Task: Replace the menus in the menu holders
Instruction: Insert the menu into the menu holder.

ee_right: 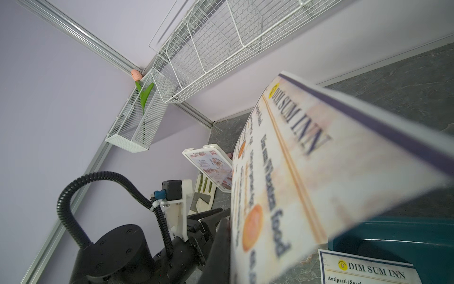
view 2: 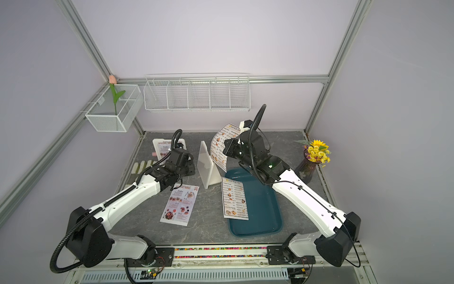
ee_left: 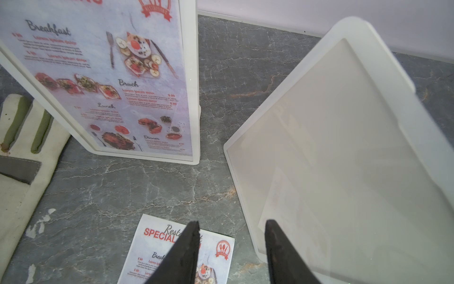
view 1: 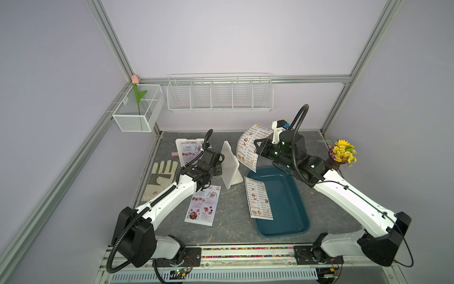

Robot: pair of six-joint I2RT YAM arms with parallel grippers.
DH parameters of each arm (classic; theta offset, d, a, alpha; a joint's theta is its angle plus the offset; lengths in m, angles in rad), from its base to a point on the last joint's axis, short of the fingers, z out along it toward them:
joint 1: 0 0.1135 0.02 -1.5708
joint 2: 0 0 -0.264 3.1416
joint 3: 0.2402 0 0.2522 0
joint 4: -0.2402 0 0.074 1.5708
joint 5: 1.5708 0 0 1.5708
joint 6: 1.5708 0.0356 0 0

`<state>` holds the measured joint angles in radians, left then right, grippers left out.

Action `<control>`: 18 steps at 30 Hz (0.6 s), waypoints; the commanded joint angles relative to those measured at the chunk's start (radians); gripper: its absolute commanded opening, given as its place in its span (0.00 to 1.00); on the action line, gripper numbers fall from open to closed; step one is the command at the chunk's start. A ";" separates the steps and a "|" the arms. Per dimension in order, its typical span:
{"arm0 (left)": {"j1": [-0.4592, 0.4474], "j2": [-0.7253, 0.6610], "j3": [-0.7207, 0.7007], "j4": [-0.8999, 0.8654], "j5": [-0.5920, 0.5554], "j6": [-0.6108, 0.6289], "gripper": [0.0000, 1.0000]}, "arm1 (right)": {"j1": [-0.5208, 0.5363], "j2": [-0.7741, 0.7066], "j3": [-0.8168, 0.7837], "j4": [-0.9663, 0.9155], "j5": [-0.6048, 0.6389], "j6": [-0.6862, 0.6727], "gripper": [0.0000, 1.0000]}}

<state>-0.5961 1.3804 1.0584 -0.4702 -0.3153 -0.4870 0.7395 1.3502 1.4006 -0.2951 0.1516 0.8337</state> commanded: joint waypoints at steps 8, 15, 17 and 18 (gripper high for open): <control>-0.003 0.000 0.020 -0.002 -0.008 -0.002 0.46 | 0.003 -0.018 -0.010 0.025 -0.014 0.010 0.07; -0.004 -0.001 0.018 -0.002 -0.009 -0.002 0.46 | 0.012 -0.019 0.005 0.017 -0.013 0.002 0.07; -0.004 -0.001 0.018 -0.002 -0.009 -0.004 0.46 | 0.013 -0.022 0.000 0.019 -0.009 0.003 0.07; -0.004 -0.001 0.018 -0.001 -0.010 -0.003 0.46 | 0.013 -0.026 -0.002 0.023 -0.008 0.003 0.07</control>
<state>-0.5961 1.3804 1.0584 -0.4698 -0.3153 -0.4870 0.7433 1.3502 1.3949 -0.2951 0.1413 0.8375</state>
